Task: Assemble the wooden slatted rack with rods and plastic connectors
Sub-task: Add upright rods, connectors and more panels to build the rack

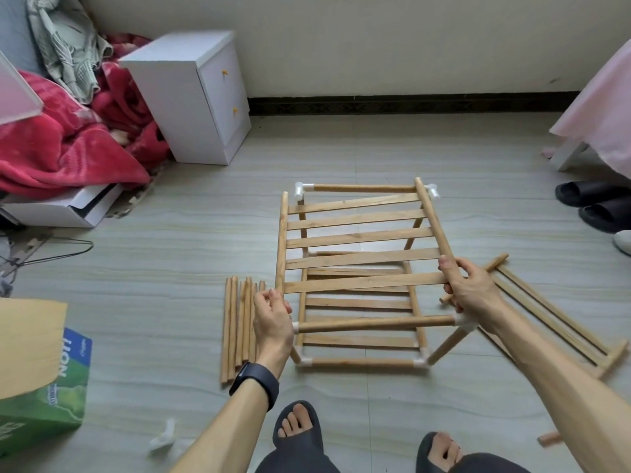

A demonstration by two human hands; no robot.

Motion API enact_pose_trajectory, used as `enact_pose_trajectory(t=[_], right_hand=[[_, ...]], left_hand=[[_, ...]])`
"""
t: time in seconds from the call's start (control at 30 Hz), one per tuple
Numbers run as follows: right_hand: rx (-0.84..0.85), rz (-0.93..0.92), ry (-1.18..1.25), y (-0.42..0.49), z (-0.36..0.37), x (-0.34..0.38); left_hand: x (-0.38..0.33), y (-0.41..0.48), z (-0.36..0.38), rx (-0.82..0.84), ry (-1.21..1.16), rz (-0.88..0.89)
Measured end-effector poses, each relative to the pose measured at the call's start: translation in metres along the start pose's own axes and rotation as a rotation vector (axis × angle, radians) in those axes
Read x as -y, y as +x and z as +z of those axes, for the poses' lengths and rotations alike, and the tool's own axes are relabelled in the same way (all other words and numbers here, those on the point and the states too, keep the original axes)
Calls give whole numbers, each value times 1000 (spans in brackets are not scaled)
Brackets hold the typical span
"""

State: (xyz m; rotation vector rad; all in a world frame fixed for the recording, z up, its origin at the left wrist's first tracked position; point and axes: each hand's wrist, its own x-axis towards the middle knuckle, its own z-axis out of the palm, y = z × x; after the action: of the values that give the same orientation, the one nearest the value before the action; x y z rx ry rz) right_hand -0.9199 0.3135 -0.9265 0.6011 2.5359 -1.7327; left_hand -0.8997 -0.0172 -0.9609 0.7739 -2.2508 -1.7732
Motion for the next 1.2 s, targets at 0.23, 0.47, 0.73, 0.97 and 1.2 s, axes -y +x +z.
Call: enact_pose_trajectory(t=[0.23,0.47,0.73,0.97,1.2], right_hand=[[1,-30,-95,0,1,1],[45,34,8,-3,1,0],[76,123,141,1,1,-3],[32,127,120,-4,2,-3],[6,97,92,-10,3,3]], left_hand=[[-3,-5,-1,-60,-60,-53],[3,-1,1,-40,70,-61],[-3,0,-3,79,179,-106],[0,-4,-6,108,183,-44],[-17,-16,-9,-11,695,391]])
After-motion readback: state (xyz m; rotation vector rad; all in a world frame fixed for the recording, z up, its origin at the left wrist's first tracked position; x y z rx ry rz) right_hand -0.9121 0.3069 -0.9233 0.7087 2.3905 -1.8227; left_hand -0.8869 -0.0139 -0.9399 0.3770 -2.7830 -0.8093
